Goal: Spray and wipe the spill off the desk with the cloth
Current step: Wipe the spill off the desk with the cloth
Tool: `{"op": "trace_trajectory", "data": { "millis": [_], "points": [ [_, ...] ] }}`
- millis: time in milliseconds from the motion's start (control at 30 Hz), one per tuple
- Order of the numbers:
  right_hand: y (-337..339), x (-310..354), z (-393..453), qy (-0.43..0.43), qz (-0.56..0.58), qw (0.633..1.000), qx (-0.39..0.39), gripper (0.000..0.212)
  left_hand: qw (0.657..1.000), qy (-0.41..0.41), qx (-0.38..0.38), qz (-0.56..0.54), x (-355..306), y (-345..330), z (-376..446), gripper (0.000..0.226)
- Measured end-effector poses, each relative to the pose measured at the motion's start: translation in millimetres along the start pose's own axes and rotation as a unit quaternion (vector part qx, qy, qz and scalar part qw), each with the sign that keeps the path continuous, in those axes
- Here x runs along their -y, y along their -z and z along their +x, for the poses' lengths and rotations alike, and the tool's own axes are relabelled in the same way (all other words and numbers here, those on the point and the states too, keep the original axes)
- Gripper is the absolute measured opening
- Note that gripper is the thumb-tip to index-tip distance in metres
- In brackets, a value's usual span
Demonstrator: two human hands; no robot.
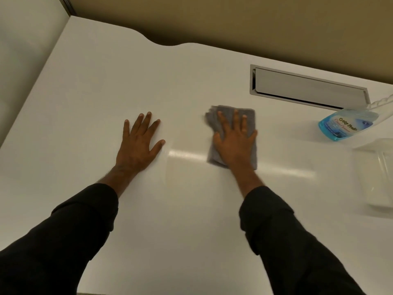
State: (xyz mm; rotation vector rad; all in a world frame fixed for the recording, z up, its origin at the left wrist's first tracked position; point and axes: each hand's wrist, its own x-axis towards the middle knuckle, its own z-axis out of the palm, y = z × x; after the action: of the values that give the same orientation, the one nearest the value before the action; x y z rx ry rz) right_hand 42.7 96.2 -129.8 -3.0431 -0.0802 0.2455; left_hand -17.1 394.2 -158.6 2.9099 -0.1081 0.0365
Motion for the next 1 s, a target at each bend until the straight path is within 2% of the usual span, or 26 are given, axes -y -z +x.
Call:
{"op": "trace_trajectory", "data": {
  "millis": [100,200,333,400,500,633,767,900,1000],
  "points": [
    [4,-50,-27,-0.023,-0.021,0.999,0.02,0.068,1.0,0.001,0.002,0.001,1,0,0,0.066],
    [-5,-68,-97,0.002,-0.044,0.999,0.014,0.072,1.0,0.003,0.001,0.003,1,0,0,0.066],
    [-34,-36,-197,0.102,-0.051,0.993,0.004,0.083,1.0,0.001,-0.005,0.002,1,-3,0,0.067],
    [-45,-4,-214,0.136,-0.038,0.99,0.003,0.085,1.0,0.0,-0.007,0.002,1,-4,1,0.067],
    [-45,44,-177,0.147,0.008,0.989,-0.012,0.079,1.0,0.0,-0.005,0.0,1,-4,1,0.068],
    [-27,82,-71,0.091,0.041,0.995,-0.007,0.068,1.0,-0.001,-0.006,-0.002,0,-1,1,0.068],
    [-2,47,1,0.004,0.027,1.0,-0.009,0.067,1.0,0.003,-0.003,-0.013,-1,3,0,0.067],
    [12,-29,-19,-0.064,-0.014,0.998,-0.007,0.068,1.0,0.003,0.006,-0.011,-2,6,0,0.067],
    [6,-55,-89,-0.042,-0.035,0.999,0.005,0.068,1.0,0.003,0.005,-0.005,-1,3,-1,0.067]
  ]
}}
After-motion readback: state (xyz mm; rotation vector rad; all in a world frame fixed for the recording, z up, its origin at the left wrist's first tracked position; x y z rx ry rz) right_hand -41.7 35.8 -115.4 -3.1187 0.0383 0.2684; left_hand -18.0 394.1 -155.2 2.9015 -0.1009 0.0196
